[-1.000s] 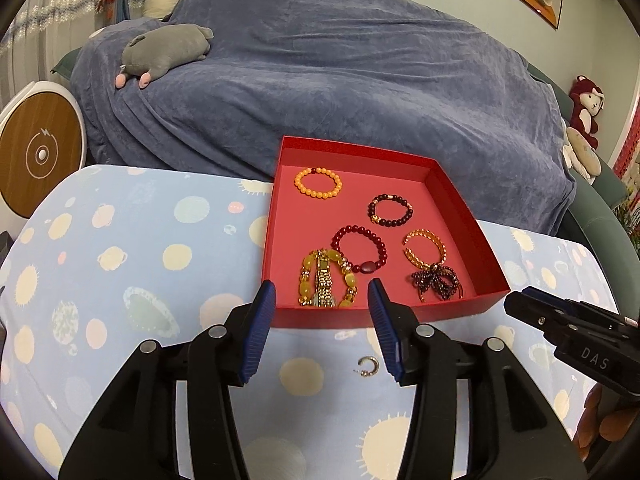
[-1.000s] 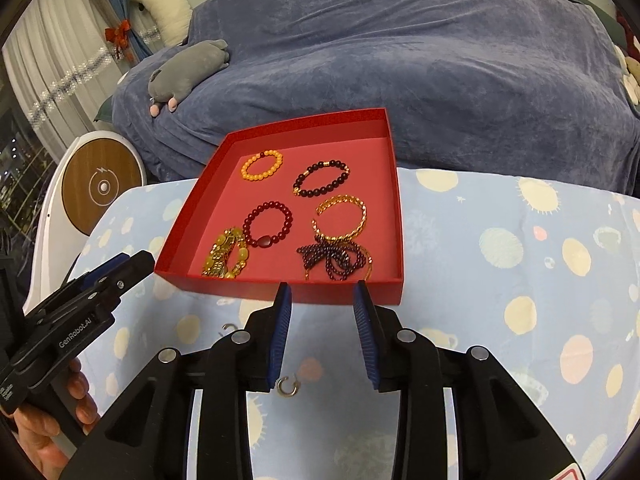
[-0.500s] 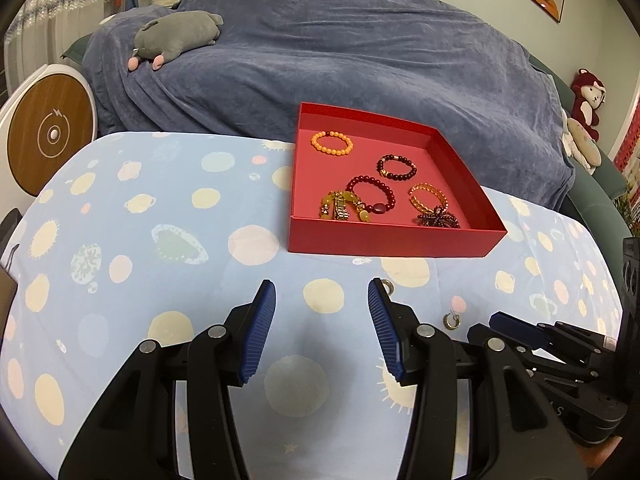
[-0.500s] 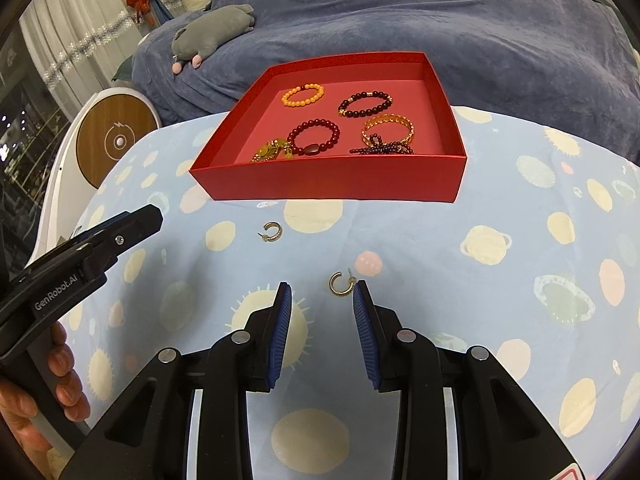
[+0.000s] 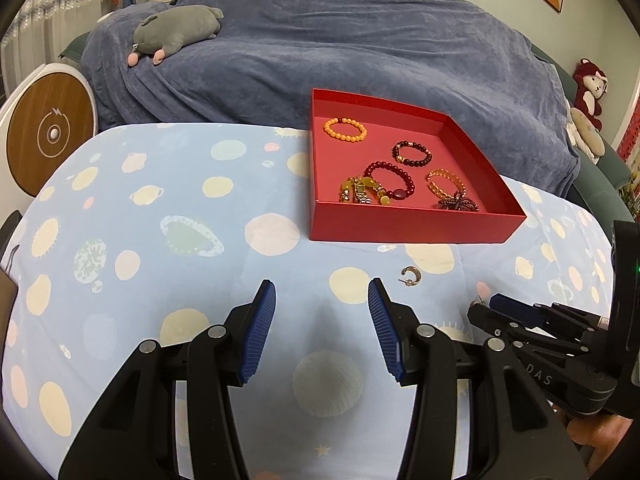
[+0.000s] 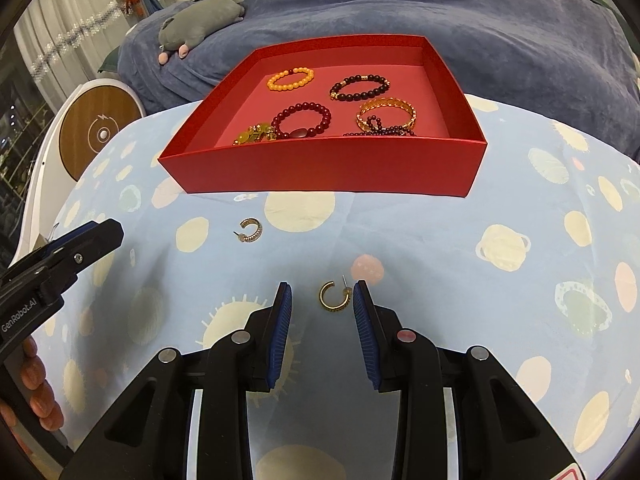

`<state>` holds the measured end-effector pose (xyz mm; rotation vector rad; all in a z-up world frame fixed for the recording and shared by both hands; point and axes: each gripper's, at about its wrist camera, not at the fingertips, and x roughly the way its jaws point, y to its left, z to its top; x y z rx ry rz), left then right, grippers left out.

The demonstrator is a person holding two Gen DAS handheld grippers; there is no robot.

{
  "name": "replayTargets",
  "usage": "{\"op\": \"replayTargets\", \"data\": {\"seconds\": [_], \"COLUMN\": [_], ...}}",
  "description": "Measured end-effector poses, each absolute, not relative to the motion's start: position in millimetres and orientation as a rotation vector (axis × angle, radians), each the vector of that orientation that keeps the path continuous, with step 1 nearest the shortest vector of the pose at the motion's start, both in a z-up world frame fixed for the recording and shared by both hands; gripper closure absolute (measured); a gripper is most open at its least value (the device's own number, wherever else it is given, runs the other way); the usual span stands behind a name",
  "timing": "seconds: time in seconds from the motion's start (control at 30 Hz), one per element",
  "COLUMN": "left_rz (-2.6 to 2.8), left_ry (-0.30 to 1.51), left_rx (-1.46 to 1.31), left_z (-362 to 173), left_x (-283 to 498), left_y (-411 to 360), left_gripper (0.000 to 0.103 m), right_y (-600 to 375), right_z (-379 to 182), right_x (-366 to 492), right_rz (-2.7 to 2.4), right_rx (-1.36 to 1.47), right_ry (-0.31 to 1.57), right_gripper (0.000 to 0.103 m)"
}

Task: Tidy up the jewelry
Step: 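Grasp a gold hoop earring with the right tool while the left tool withdraws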

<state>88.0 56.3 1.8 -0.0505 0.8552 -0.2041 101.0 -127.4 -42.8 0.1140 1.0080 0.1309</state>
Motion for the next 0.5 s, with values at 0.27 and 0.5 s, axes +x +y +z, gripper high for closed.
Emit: {"op": "replayTargets", "data": {"seconds": [0.27, 0.5], "left_rz": [-0.212, -0.213], "left_ry": [0.861, 0.870], "left_rx": [-0.047, -0.049], "left_z": [-0.1, -3.1], "left_x": [88.5, 91.4], "left_y": [50.1, 47.7], "left_gripper": [0.057, 0.057], "right_y": [-127.5, -127.7], "right_z": [-47.6, -48.4], "right_x": [104.6, 105.0], "right_rz": [0.119, 0.114], "right_rx": [0.083, 0.074], "right_ry": [1.004, 0.998], "right_gripper": [0.081, 0.086]}}
